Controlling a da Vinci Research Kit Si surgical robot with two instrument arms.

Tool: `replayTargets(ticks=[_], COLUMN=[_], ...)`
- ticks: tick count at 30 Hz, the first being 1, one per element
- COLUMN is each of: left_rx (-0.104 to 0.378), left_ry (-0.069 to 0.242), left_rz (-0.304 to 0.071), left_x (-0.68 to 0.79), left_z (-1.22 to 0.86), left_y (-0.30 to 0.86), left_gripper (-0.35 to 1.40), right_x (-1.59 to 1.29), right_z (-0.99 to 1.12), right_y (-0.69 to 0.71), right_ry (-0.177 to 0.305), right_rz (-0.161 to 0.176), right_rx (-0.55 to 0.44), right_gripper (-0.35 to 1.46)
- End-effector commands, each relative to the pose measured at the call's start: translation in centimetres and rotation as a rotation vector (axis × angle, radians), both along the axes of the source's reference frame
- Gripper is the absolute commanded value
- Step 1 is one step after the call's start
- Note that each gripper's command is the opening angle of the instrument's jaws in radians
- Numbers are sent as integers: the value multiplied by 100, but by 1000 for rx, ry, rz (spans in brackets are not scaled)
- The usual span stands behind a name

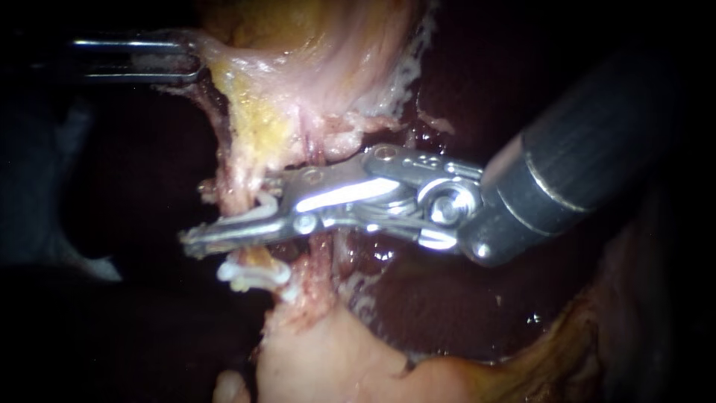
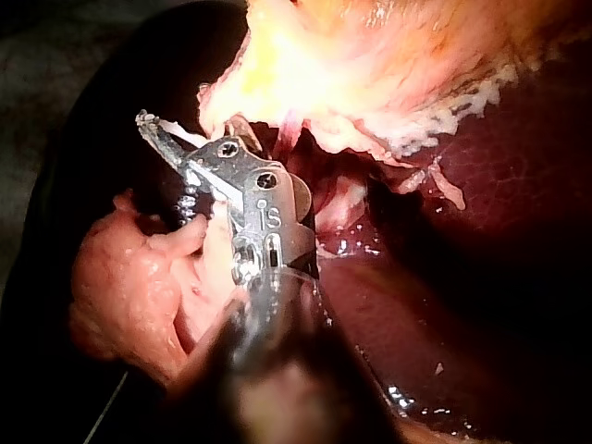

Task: Clipping third clip left tube

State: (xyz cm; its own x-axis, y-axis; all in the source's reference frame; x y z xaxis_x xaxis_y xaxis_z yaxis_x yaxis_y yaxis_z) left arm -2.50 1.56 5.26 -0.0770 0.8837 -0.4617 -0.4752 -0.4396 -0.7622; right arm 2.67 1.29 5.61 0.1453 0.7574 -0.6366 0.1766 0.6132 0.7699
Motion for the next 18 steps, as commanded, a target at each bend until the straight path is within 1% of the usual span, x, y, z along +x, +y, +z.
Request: replayTargets(ticks=[1,2,10,14,16,18], left_rx=[0,0,0,-1,-1,-1], left_ry=[0,0,0,0,0,0], left_rz=[0,0,0,-1,-1,-1], left_x=[0,0,-1,-1,-1,-1], left_z=[0,0,1,1,1,1], left_y=[0,0,0,0,0,0], left_gripper=[-35,-35,-35,-35,-35,-35], right_x=[0,-1,-1,-3,-4,-5], right_z=[1,1,4,5,5,6], right_y=[0,1,3,3,4,4], right_ry=[-7,-10,-23,-37,-45,-46], right_rz=[7,8,17,27,27,27], right_rx=[1,19,59,99,151,157], right_gripper=[24,19,-11,-35,-35,-35])
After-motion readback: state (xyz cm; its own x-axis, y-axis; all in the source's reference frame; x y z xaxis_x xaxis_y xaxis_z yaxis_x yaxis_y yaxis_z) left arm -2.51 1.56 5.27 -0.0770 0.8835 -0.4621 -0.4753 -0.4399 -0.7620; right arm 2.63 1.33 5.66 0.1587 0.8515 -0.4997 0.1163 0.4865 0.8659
